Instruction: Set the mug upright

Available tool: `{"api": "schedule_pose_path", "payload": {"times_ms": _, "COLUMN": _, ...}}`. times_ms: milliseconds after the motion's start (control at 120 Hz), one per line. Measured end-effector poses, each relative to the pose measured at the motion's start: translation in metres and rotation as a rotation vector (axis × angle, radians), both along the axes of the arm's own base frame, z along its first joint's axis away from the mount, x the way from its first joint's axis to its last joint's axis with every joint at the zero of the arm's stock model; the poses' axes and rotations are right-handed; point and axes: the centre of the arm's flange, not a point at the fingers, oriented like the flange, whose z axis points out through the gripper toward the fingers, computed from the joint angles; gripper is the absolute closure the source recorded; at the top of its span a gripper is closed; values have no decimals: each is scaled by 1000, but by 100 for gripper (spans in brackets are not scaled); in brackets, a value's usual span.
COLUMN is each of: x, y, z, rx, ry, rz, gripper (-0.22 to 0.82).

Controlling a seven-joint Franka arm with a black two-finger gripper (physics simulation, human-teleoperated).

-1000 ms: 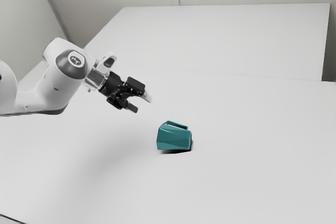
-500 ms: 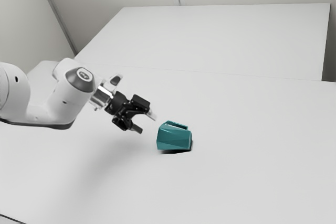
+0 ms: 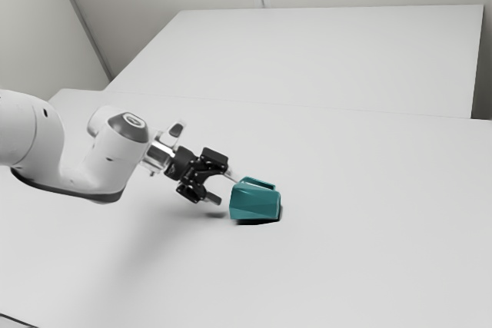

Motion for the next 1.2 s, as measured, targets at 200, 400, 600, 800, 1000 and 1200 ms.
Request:
{"api": "schedule_pose_path", "payload": {"times_ms": 200, "x": 2, "y": -6, "z": -8, "rx": -18, "ry": -18, "rz": -13, "gripper": 0}}
{"api": "schedule_pose_path", "payload": {"times_ms": 400, "x": 5, "y": -19, "z": -11, "rx": -30, "ry": -39, "rz": -43, "gripper": 1}}
{"api": "schedule_pose_path", "payload": {"times_ms": 600, "x": 5, "y": -27, "z": -14, "rx": -43, "ry": -51, "rz": -54, "gripper": 5}}
{"api": "schedule_pose_path", "payload": {"times_ms": 800, "x": 7, "y": -29, "z": -12, "rx": -58, "ry": -72, "rz": -54, "gripper": 19}}
{"api": "schedule_pose_path", "payload": {"times_ms": 1000, "x": 7, "y": -32, "z": -12, "rx": -73, "ry": -87, "rz": -56, "gripper": 34}}
{"api": "schedule_pose_path", "payload": {"times_ms": 1200, "x": 8, "y": -34, "z": -13, "rx": -76, "ry": -96, "rz": -60, "gripper": 53}}
